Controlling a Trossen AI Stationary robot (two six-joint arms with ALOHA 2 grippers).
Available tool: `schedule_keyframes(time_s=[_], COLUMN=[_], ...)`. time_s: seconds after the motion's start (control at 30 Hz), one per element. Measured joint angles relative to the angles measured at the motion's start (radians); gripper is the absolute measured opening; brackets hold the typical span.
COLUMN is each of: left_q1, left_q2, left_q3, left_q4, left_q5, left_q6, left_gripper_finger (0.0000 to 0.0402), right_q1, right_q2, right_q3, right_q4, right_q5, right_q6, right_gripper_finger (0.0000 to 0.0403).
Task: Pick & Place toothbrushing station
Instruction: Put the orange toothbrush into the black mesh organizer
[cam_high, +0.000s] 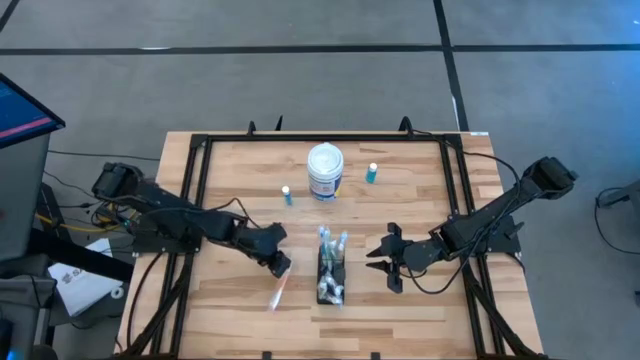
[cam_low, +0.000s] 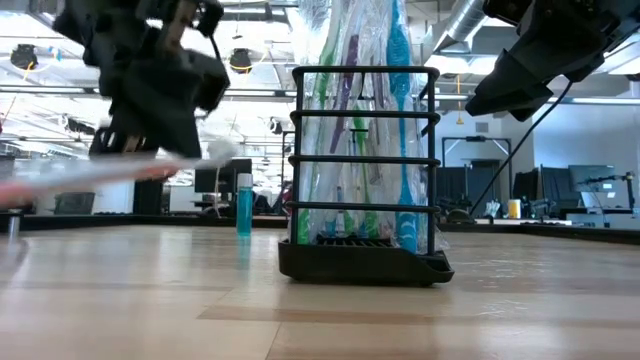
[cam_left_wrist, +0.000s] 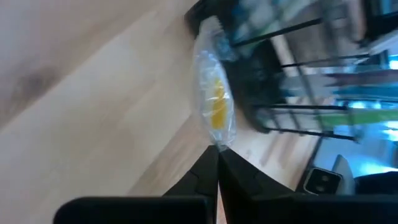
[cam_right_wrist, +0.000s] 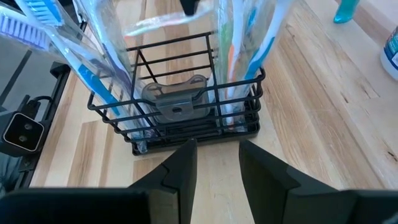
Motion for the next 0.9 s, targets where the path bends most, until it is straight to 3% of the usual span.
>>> schedule_keyframes(time_s=[0.4, 0.9], left_q1=[-0.050, -0.050], left_q2=[-0.096, -0.096], left_q3=[0.000, 0.000], left_q4=[0.022, 0.204], left_q5=[-0.177, -0.215], left_q6=[0.141, 0.394], left_gripper_finger=[0.0000, 0.0000], right_q1=[0.000, 0.000], right_q2=[0.000, 0.000], right_q3=[0.000, 0.000], right_q4=[0.001, 0.001], right_q5=[0.000, 0.001], right_q6=[0.000, 0.000], right_gripper_finger=[0.0111, 0.0111])
